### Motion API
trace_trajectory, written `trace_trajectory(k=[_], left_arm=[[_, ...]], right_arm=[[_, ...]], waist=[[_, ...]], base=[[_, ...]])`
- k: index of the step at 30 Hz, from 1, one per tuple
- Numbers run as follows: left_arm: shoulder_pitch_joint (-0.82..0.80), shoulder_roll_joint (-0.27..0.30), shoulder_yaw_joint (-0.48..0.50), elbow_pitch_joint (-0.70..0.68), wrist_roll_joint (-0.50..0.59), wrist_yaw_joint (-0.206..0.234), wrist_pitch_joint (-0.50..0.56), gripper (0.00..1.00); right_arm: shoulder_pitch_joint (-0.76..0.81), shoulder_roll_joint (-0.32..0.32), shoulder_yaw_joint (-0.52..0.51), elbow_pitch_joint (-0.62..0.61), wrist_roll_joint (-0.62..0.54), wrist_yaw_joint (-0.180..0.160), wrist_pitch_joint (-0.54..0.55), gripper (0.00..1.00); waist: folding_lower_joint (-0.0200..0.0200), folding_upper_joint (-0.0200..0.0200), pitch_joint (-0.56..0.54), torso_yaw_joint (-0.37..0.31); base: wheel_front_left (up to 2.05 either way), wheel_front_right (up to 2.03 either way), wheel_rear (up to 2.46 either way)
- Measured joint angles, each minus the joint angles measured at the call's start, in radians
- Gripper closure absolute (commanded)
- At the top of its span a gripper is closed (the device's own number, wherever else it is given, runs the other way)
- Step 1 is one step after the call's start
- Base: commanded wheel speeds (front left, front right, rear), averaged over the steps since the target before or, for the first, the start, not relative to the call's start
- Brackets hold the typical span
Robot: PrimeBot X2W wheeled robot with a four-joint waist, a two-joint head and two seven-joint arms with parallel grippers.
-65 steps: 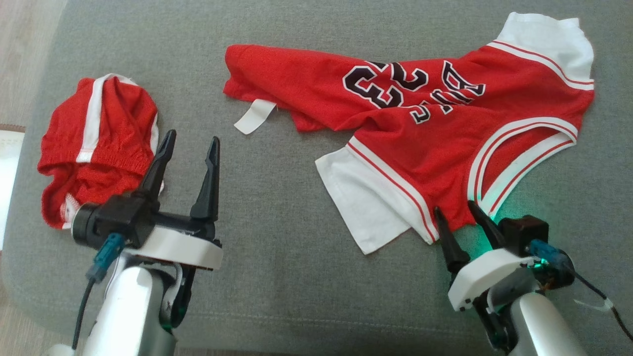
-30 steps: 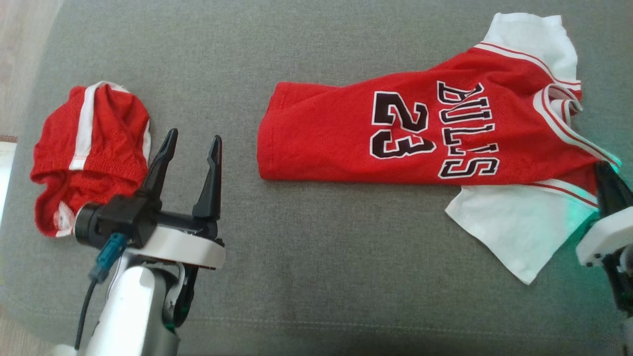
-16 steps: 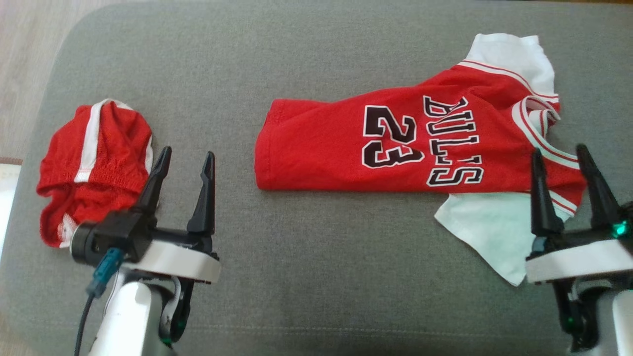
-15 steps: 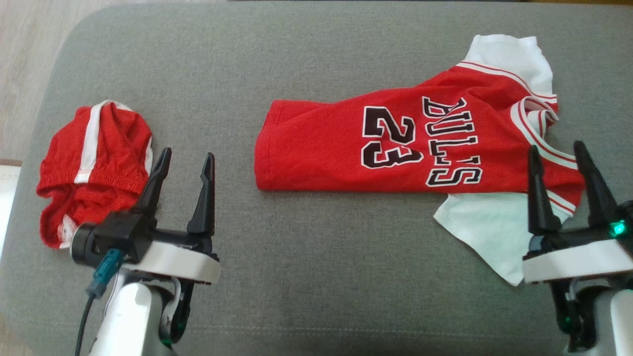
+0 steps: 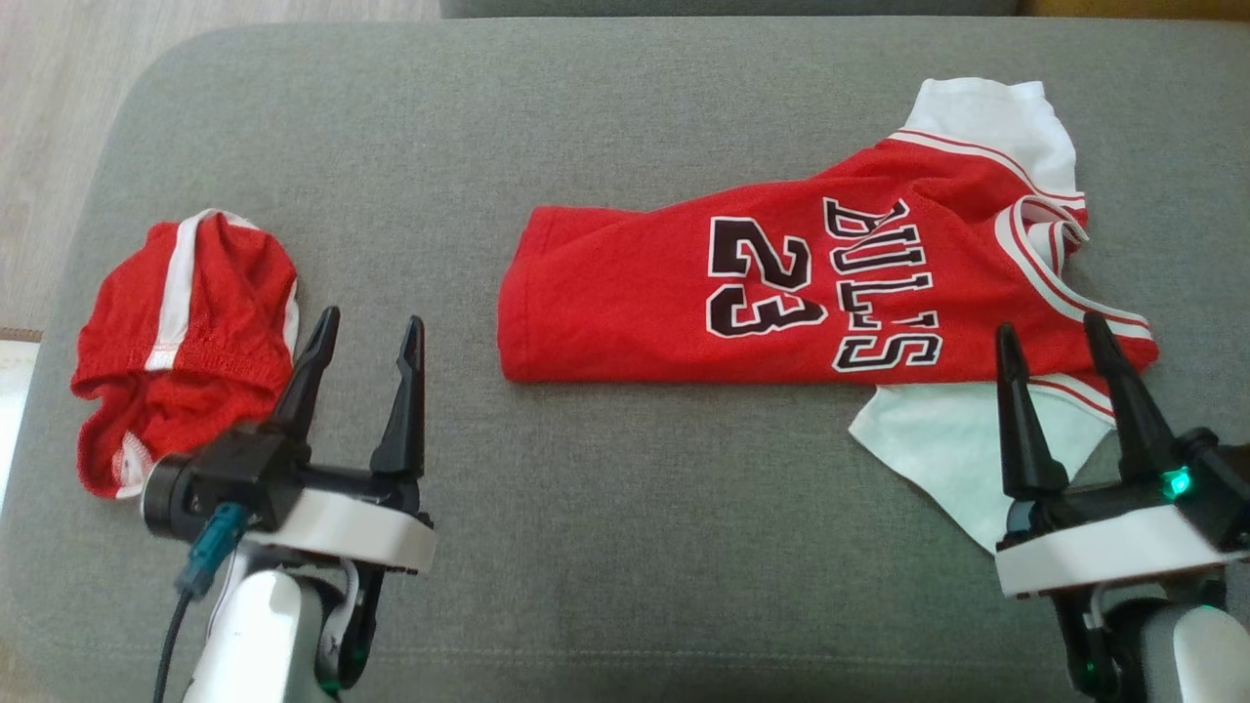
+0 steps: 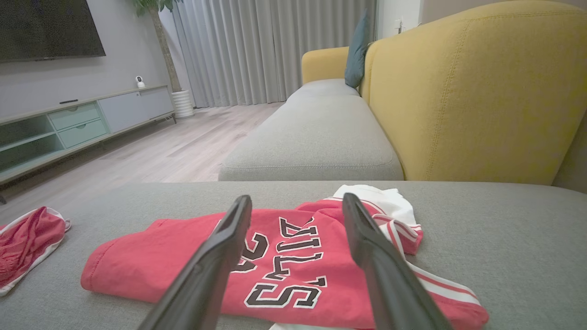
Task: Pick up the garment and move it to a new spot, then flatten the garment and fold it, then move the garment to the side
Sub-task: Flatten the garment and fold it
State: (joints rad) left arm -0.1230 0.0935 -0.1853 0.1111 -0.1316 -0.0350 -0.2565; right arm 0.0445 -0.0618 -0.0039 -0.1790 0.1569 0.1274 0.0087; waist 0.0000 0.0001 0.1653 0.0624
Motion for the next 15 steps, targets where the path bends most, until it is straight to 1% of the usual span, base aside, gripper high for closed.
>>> trace_trajectory(k=[5,9,10,13,14,15], left_arm=[[-0.002,0.007,-0.023,0.012,0.015,-0.005,0.003,0.00],[-0.021,0.002,-0.074,0.052,-0.004,-0.044,0.075,0.00],[-0.021,0.002,-0.074,0.052,-0.004,-0.044,0.075,0.00],[-0.067,-0.003,-0.115,0.110,-0.046,-0.069,0.163,0.00],[-0.102,-0.005,-0.129,0.152,-0.080,-0.077,0.216,0.00],[-0.118,-0.006,-0.130,0.170,-0.096,-0.081,0.233,0.00]], right_arm=[[0.000,0.004,0.006,-0.001,0.000,0.000,0.000,0.00],[-0.001,0.006,0.025,0.000,0.000,0.000,0.001,0.00],[-0.001,0.006,0.025,0.000,0.000,0.000,0.001,0.00],[-0.012,0.008,0.041,0.002,0.000,0.000,0.008,0.00],[-0.021,0.008,0.049,0.005,0.000,0.000,0.009,0.00],[-0.022,0.008,0.053,0.007,0.000,0.000,0.009,0.00]], waist=[[0.0000,0.0000,0.003,-0.001],[0.0000,0.0000,0.021,-0.005],[0.0000,0.0000,0.021,-0.005],[0.0000,0.0000,0.041,-0.013],[0.0000,0.0000,0.055,-0.022],[0.0000,0.0000,0.062,-0.027]], base=[[0.00,0.00,0.00],[0.00,0.00,0.00],[0.00,0.00,0.00],[0.00,0.00,0.00],[0.00,0.00,0.00],[0.00,0.00,0.00]])
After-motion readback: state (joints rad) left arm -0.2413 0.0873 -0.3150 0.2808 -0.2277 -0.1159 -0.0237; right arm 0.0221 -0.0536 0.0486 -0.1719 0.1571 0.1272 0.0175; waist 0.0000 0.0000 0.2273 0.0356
